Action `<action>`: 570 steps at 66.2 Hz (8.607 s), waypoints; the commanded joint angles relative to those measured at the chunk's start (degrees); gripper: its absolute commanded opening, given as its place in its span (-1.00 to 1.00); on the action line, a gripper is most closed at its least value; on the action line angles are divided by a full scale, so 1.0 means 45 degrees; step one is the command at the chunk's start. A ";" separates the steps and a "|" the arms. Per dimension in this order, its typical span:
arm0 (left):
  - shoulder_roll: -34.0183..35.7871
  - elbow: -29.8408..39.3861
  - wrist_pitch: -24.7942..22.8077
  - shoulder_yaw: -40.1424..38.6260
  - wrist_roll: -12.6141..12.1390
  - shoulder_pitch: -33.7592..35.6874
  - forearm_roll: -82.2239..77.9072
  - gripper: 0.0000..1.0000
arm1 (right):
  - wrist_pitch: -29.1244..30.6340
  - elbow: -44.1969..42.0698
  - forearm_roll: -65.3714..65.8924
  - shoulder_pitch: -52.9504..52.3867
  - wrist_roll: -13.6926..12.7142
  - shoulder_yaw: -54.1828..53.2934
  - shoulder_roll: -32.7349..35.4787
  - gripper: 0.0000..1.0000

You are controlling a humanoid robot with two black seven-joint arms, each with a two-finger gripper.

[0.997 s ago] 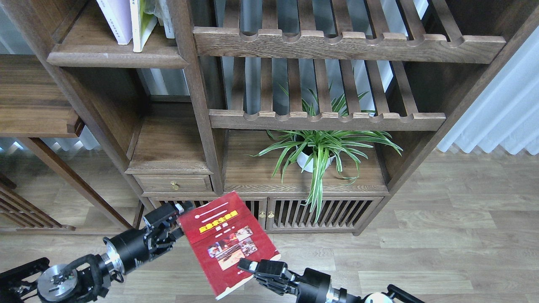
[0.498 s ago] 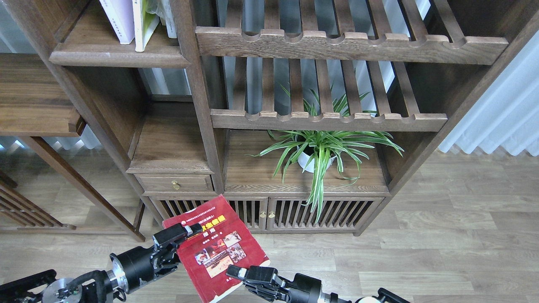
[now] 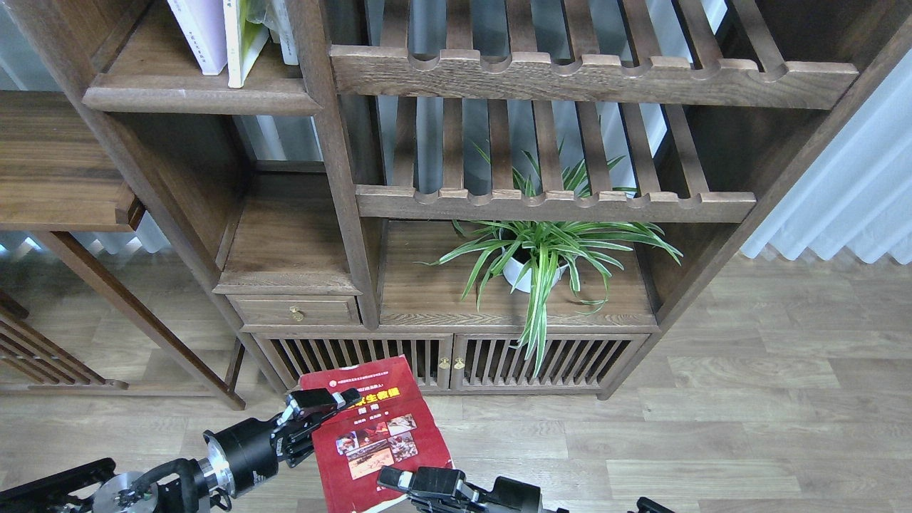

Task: Organize books on shelf

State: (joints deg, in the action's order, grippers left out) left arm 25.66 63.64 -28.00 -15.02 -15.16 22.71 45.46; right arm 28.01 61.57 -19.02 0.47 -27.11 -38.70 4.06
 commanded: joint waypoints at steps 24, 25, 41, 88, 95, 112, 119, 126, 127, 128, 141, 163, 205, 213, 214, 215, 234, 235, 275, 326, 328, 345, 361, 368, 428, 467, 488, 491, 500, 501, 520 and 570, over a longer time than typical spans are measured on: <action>0.1699 -0.0060 0.0000 -0.0666 -0.0009 0.0109 -0.0532 -0.92 | -0.0001 -0.1319 0.0261 -0.0358 0.0342 -0.2455 0.0349 0.98; 0.1990 -0.0060 0.0000 -0.0763 -0.0009 0.0128 -0.0687 -0.92 | -0.0001 -0.1358 0.0261 -0.0358 0.0342 -0.2649 0.0329 0.98; 0.4960 0.0428 0.0000 -0.1037 -0.0009 0.1026 -0.2426 -0.92 | -0.0001 -0.1378 0.0261 -0.0397 0.0342 -0.3100 0.0231 0.98; 0.9220 0.0001 0.0000 -0.3303 -0.0418 0.7723 -0.2309 -0.87 | -0.0001 -0.1319 0.0359 -0.0300 0.0361 -0.2983 -0.0101 0.98; 0.9141 -0.0430 0.0000 -0.3284 -0.1238 0.8604 -0.2368 -0.87 | -0.0001 -0.1261 0.0339 -0.0300 0.0361 -0.2983 -0.0101 0.98; 0.7661 -0.2086 0.0000 -0.3577 -0.2529 1.0299 -0.3183 -0.89 | -0.0001 -0.1183 0.0339 -0.0280 0.0361 -0.3041 -0.0101 0.98; 0.7091 -0.2988 0.0000 -0.3596 -0.2528 1.0948 -0.3793 -0.89 | -0.0001 -0.1183 0.0339 -0.0280 0.0361 -0.3022 -0.0101 0.98; 0.6681 -0.4080 0.0000 -0.3596 -0.2529 1.1904 -0.4807 -0.89 | -0.0001 -0.1183 0.0339 -0.0300 0.0361 -0.3022 -0.0120 0.98; 0.6622 -0.4180 0.0000 -0.3616 -0.2529 1.2002 -0.4906 -0.89 | -0.0001 -0.1183 0.0339 -0.0300 0.0361 -0.3022 -0.0120 0.98; 0.6564 -0.4277 0.0000 -0.3616 -0.2529 1.2061 -0.4984 -0.89 | -0.0001 -0.1183 0.0339 -0.0300 0.0361 -0.3022 -0.0120 0.98; 0.5041 -0.5644 0.0000 -0.3616 -0.2529 1.2940 -0.5727 -0.89 | -0.0001 -0.1183 0.0320 -0.0300 0.0576 -0.3061 -0.0101 0.98; 0.1623 -0.8672 0.0000 -0.5412 -0.2197 1.3546 -0.8070 -0.91 | -0.0001 -0.1183 0.0300 -0.0280 0.0615 -0.3061 -0.0120 0.98; -0.0877 -1.0371 0.0000 -0.5862 -0.1884 1.4697 -0.9183 -0.93 | -0.0001 -0.1085 0.0300 -0.0124 0.0713 -0.2963 -0.0296 0.98; -0.1445 -1.1738 0.0000 -0.5784 -0.0695 1.5694 -1.0237 -0.93 | -0.0001 -0.0929 0.0280 -0.0066 0.0810 -0.2963 -0.0413 0.98; -0.1445 -1.1836 0.0000 -0.5784 -0.0577 1.5772 -1.0355 -0.93 | -0.0001 -0.0909 0.0300 -0.0065 0.0811 -0.2963 -0.0413 0.98; -0.1445 -1.2011 0.0000 -0.5764 -0.0344 1.5870 -1.0511 -0.93 | -0.0001 -0.0871 0.0281 -0.0065 0.0830 -0.2963 -0.0413 0.98; -0.1933 -1.3262 0.0000 -0.5295 0.0694 1.6047 -1.1098 -0.94 | -0.0001 -0.0772 0.0261 -0.0027 0.1006 -0.3080 -0.0413 0.98; -0.2049 -1.3379 0.0000 -0.5295 0.0810 1.6046 -1.1079 -0.94 | -0.0001 -0.0772 0.0242 -0.0007 0.1006 -0.3080 -0.0413 0.98; -0.3534 -1.4220 0.0000 -0.4085 0.5733 1.5480 -1.0962 -0.92 | -0.0001 -0.0694 0.0144 0.0188 0.1260 -0.3119 -0.0394 0.98; -0.4101 -1.4356 0.0000 -0.3519 0.6690 1.3839 -1.0649 -0.94 | -0.0001 -0.0675 0.0124 0.0306 0.1533 -0.3100 -0.0608 0.98; -0.4101 -1.4434 0.0000 -0.3441 0.6690 1.3839 -1.0630 -0.94 | -0.0001 -0.0675 0.0124 0.0306 0.1533 -0.3100 -0.0608 0.98; -0.4355 -1.5001 0.0000 -0.3245 0.6632 1.3878 -1.0649 -0.94 | -0.0001 -0.0402 0.0124 0.0481 0.1611 -0.3119 -0.0608 0.98; -0.4413 -1.5060 0.0000 -0.2483 0.6671 1.3644 -1.0591 -0.93 | -0.0001 -0.0148 0.0124 0.0774 0.1729 -0.3139 -0.0608 0.98; -0.4413 -1.4981 0.0000 -0.2463 0.6651 1.3508 -1.0591 -0.92 | -0.0001 -0.0147 0.0124 0.0794 0.1767 -0.3158 -0.0589 0.98; -0.4531 -1.5021 0.0000 -0.2190 0.6612 1.3000 -1.0610 -0.33 | -0.0001 -0.0245 0.0124 0.0833 0.2080 -0.3158 -0.0608 0.98; -0.4609 -1.4416 0.0000 -0.3283 0.9092 1.4074 -1.0454 0.83 | -0.0001 -0.0245 0.0124 0.0833 0.2080 -0.3139 -0.0589 0.98; -0.4081 -1.4161 0.0000 -0.3791 0.9112 1.3781 -1.0201 0.90 | -0.0001 -0.0245 0.0124 0.0833 0.2080 -0.3139 -0.0589 0.98; -0.4062 -1.4083 0.0000 -0.3948 0.9112 1.3644 -0.9908 0.90 | -0.0001 -0.0245 0.0124 0.0833 0.2080 -0.3139 -0.0589 0.98; -0.3984 -1.3634 0.0000 -0.4202 0.9131 1.3176 -0.9595 0.92 | -0.0001 -0.0265 0.0124 0.0833 0.2080 -0.3139 -0.0589 0.98; -0.3964 -1.3595 0.0000 -0.4240 0.9131 1.3137 -0.9595 0.92 | -0.0001 -0.0265 0.0124 0.0833 0.2061 -0.3139 -0.0589 0.98; -0.3066 -1.1349 0.0000 -0.5100 0.8975 1.1750 -0.9672 0.92 | -0.0001 -0.0304 0.0124 0.0775 0.2080 -0.3139 -0.0608 0.98; -0.0645 -0.3715 0.0000 -0.5413 0.5383 0.6439 -0.9497 0.91 | -0.0001 0.0496 -0.0130 0.0071 0.3877 -0.4115 -0.0901 0.98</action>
State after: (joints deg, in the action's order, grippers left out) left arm 19.08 39.35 -27.98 -39.08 12.48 56.15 2.14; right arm 28.00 62.03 -19.52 0.40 -10.35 -57.45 0.00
